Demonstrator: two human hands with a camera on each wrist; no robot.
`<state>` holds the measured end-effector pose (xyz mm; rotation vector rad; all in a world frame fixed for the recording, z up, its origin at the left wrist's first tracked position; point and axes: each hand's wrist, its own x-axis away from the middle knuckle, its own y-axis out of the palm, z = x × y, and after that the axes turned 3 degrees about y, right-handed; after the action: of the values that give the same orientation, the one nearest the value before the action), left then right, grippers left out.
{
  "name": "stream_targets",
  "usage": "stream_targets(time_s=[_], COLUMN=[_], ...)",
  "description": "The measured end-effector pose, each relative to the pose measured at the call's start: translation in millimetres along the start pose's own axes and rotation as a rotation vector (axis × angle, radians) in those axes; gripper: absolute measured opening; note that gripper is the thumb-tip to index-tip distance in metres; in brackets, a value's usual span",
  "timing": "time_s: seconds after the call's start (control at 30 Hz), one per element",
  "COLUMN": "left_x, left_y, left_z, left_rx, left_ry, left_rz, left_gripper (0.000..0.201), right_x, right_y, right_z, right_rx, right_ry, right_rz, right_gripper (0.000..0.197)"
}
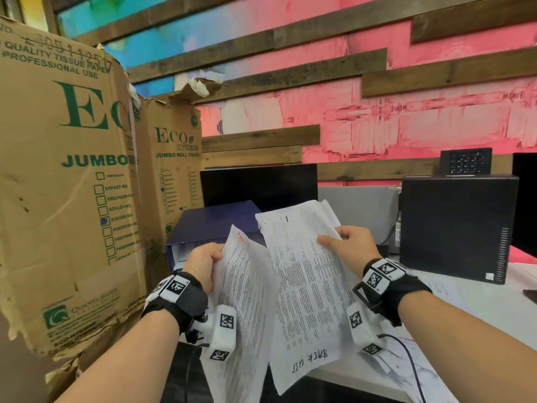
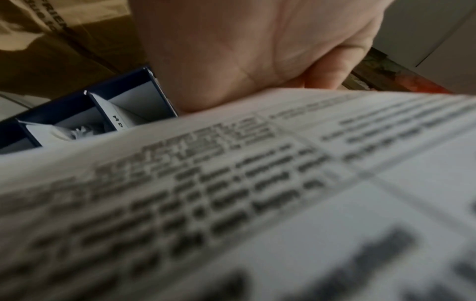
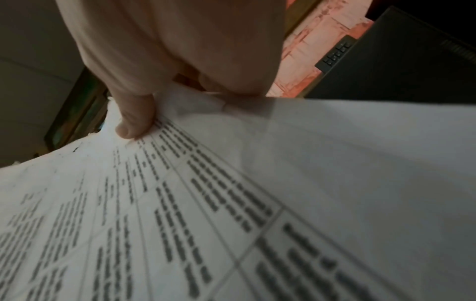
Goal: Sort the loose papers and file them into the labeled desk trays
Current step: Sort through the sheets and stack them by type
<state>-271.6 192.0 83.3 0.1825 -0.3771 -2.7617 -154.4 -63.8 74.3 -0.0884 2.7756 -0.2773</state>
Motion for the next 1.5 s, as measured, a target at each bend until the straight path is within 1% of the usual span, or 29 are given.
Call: stream_targets(time_s=[0.07,0.2,0.23,0.27,0.3,0.37,0.43,0.5,0.53,0.6,0.67,0.7,0.77,0.8,0.9,1.0,1.1,1.13,1.2,1.23,1.3,1.37,1.4,1.47,1.5], left_x=[0.4,3.4,2.2,-2.4,-5.5,-8.3,-11.2,-17.1,-20.2,-28.2,-34.4,-36.5,-40.7,-41.7,-49.6,-47.4,-44.7,-42.0,-38.9,-38.2,-40.1,-45.0,-46.9,-49.0,-50.8], left_y=[2.1,14.1,14.9,13.8,12.0,6.3,-0.4,-7.5,-9.8,-15.4,-19.8,-20.6,-19.9,-18.2,-17.1,-12.8,-8.5,-5.1,1.2,3.8,4.8,2.8,1.6,-0.2,-1.0], left_z=[0.4,-1.7,-4.1,-6.5,-7.8,-9.7,-11.8,-16.6,-18.5,-22.4,-26.3,-27.7,-29.8,-30.0,-34.1,-36.5,-42.2,-42.8,-44.8,-45.9,-48.1,-51.6,-53.3,-55.8,-57.3], left_rx=[-0.026,-0.056,-0.041,-0.056,-0.056,-0.072,-0.119,-0.202,-0.267,-0.367,-0.373,-0.361,-0.335,-0.330,-0.334,-0.325,-0.299,-0.303,-0.307,-0.319,-0.366,-0.438,-0.471,-0.475,-0.474], left_ry=[-0.009,-0.008,-0.020,-0.034,-0.051,-0.055,-0.074,-0.062,-0.048,-0.025,0.002,0.015,0.041,0.050,0.068,0.069,0.042,0.044,0.091,0.127,0.193,0.230,0.236,0.233,0.241], left_rz=[-0.005,-0.044,-0.026,-0.018,-0.038,0.018,0.037,0.074,0.090,0.128,0.135,0.131,0.129,0.125,0.113,0.103,0.095,0.115,0.193,0.233,0.295,0.352,0.381,0.431,0.453], left_gripper=[0.024,0.049,0.056,0.053,0.044,0.043,0.037,0.027,0.024,0.021,0.017,0.015,0.012,0.011,0.011,0.017,0.033,0.034,0.025,0.021,0.018,0.028,0.034,0.044,0.046], right_x=[2.1,8.0,9.7,11.8,13.7,16.3,16.5,14.2,12.6,13.7,16.1,18.2,19.6,20.5,20.3,22.5,21.8,23.0,22.3,23.2,25.5,24.9,25.3,26.3,26.4], right_y=[3.4,12.0,13.9,14.9,15.5,16.0,14.9,13.2,12.9,12.9,13.8,14.3,14.8,15.6,14.8,11.2,7.9,8.1,8.9,9.5,10.6,11.0,10.2,9.5,10.0], right_z=[0.3,5.1,5.3,4.8,4.3,3.5,3.2,4.4,5.5,4.8,5.5,5.8,11.5,13.7,21.1,18.5,19.3,19.0,22.8,23.8,24.6,25.8,24.9,22.4,23.5], right_rx=[0.082,0.297,0.350,0.390,0.417,0.421,0.374,0.332,0.303,0.194,0.102,0.094,0.098,0.101,0.100,0.081,0.093,0.096,0.083,0.071,0.026,-0.065,-0.083,-0.035,-0.027], right_ry=[-0.023,-0.118,-0.156,-0.193,-0.228,-0.268,-0.268,-0.247,-0.221,-0.154,-0.093,-0.073,-0.029,0.008,0.066,0.053,0.050,0.055,0.072,0.086,0.116,0.194,0.228,0.253,0.254], right_rz=[0.003,0.034,0.041,0.046,0.057,0.095,0.131,0.130,0.104,0.003,-0.090,-0.126,-0.180,-0.209,-0.282,-0.293,-0.276,-0.281,-0.273,-0.268,-0.275,-0.269,-0.251,-0.236,-0.275], right_gripper=[0.016,0.017,0.015,0.014,0.014,0.014,0.015,0.016,0.013,0.013,0.014,0.017,0.031,0.035,0.031,0.026,0.019,0.018,0.019,0.021,0.033,0.045,0.048,0.056,0.060])
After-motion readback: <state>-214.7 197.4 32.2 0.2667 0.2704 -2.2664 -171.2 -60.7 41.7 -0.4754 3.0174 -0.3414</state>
